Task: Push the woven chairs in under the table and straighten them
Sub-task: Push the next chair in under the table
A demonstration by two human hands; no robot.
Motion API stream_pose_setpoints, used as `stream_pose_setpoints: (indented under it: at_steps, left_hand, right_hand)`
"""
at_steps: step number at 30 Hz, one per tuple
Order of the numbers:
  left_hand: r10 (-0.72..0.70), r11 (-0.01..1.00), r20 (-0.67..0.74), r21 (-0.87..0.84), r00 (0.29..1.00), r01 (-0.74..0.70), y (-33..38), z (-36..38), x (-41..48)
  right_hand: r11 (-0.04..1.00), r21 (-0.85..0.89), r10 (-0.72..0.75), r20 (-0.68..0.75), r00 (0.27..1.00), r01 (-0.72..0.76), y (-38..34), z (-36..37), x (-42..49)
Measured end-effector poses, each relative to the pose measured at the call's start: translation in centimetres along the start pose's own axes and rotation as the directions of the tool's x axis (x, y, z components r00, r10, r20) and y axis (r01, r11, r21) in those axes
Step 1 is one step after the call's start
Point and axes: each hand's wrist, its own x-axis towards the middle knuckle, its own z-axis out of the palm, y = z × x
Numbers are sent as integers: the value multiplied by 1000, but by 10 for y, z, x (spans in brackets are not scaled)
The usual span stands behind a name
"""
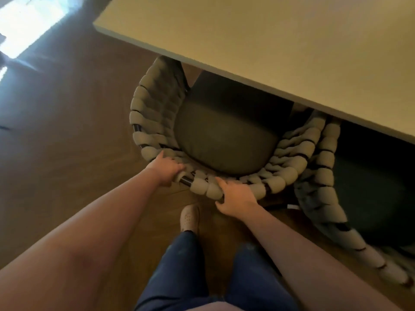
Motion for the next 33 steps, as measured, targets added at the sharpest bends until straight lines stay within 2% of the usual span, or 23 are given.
stream_pose_setpoints:
  at_steps: [4,11,21,33]
  left_hand:
    - [94,995,-28,43,995,-93,-32,7,13]
    - [66,998,-148,28,987,-63,-27,17,8]
    - [61,997,-170,-29,983,-67,-3,61,-43]
    - [83,993,-120,-74,989,-92,-9,112,-92]
  right_hand:
    - [979,-5,204,-28,979,-204,-17,6,12]
    - [943,-48,325,-75,943,-329,-33,5,11]
    - [948,-55,309,-91,947,-315,-59,43,-29]
    - [961,-105,259,3,966,-258,-110,73,-50]
